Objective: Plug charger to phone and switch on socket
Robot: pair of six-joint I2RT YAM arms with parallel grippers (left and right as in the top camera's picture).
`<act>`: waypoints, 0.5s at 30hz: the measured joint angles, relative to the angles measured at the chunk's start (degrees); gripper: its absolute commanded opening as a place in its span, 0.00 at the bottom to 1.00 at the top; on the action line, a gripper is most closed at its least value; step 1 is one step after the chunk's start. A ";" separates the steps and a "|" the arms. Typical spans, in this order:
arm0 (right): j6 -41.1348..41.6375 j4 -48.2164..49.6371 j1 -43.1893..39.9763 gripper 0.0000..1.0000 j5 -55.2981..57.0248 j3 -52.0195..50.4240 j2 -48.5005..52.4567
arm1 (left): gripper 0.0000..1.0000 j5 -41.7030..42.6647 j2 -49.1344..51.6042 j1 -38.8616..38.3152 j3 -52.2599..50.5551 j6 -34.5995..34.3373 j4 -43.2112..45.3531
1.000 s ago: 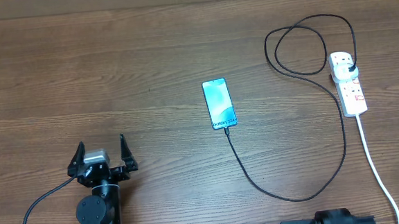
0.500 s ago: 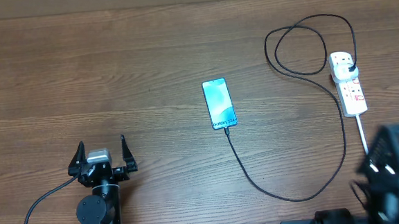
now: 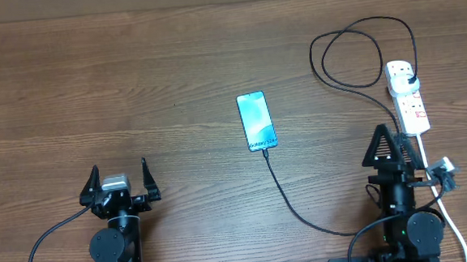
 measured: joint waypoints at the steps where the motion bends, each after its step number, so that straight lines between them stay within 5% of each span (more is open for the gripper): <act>1: 0.00 0.02 0.00 1.00 0.00 -0.42 0.00 | 1.00 0.00 0.00 0.00 0.00 0.00 0.00; 15: -1.09 -6.84 0.00 1.00 0.87 -1.22 0.07 | 1.00 0.02 0.00 0.00 0.02 0.00 0.00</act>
